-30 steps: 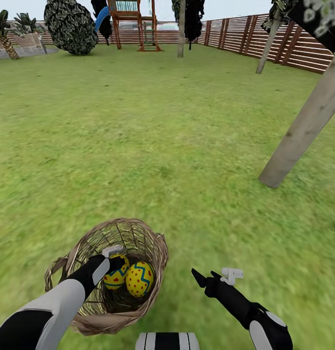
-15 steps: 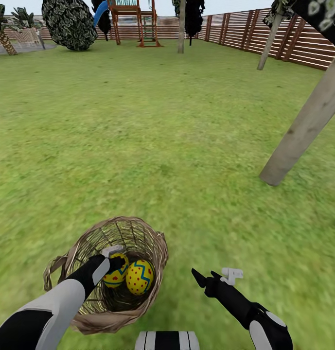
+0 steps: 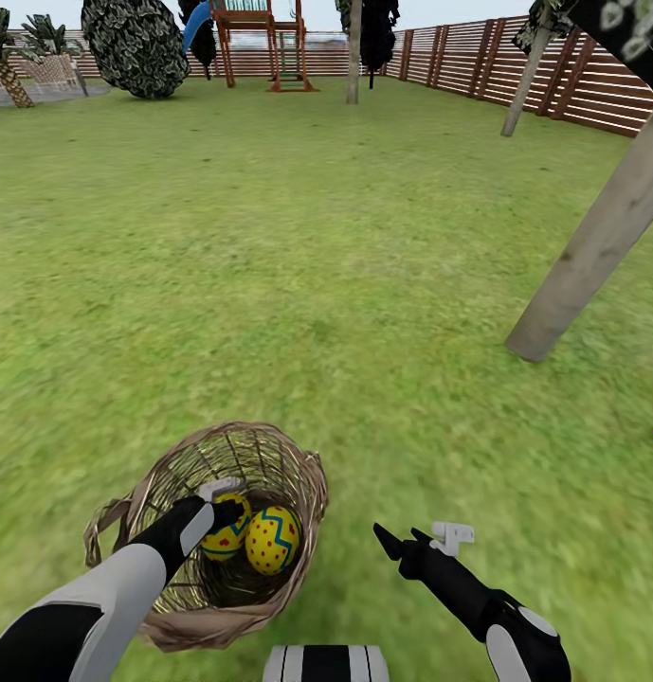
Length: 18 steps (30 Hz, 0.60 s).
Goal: Take the three Easter eggs out of the wicker basket on the lawn in the garden, then place them on the lawn next to a single tree (choose any tree) so that all three eggs are next to the same tree and none are left in the basket.
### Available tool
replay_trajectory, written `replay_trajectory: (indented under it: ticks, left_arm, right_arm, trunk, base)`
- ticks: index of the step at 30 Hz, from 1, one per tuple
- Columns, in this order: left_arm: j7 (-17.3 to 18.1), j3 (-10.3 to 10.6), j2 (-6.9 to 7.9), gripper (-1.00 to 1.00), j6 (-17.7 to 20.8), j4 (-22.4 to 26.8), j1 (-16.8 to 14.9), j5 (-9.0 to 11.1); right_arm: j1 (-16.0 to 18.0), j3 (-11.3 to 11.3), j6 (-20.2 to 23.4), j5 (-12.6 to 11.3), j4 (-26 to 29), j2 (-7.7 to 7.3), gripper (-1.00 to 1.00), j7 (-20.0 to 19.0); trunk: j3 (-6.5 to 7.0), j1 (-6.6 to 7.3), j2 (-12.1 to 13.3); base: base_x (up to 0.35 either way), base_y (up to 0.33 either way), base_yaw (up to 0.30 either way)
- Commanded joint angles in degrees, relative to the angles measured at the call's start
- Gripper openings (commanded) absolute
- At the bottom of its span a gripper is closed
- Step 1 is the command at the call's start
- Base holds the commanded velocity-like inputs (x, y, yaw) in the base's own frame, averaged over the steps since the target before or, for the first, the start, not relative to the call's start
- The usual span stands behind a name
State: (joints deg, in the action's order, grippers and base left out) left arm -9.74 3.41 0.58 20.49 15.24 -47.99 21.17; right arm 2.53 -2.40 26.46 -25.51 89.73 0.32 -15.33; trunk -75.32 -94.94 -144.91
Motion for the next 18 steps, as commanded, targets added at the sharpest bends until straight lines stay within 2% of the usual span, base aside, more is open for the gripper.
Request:
replay_trajectory:
  ticks: [1,8,9,18]
  left_arm:
    - [-0.37,0.37,0.03,1.00,0.30,0.14,0.01,0.58]
    - [-0.40,0.37,0.03,1.00,0.31,0.84,0.04,0.56]
    - [-0.41,0.37,0.03,-1.00,0.32,0.97,0.05,0.56]
    - [-0.39,0.37,0.03,-1.00,0.34,1.46,0.09,0.55]
  right_arm:
    - [0.02,0.08,0.35,-0.33,0.06,0.03,1.00,-0.05]
    - [0.02,0.11,0.35,-0.37,0.09,0.03,1.00,-0.05]
    - [0.02,0.11,0.35,-0.38,0.07,0.03,1.00,-0.05]
    - [0.02,0.12,0.35,-0.41,0.05,0.03,1.00,-0.05]
  trunk:
    - [-0.04,0.01,-0.02]
    - [-0.04,0.01,-0.02]
    - [-0.04,0.01,-0.02]
    - [-0.04,0.01,-0.02]
  base:
    - [0.000,0.000,0.000]
    - [0.000,0.000,0.000]
    - [0.000,0.000,0.000]
    - [0.000,0.000,0.000]
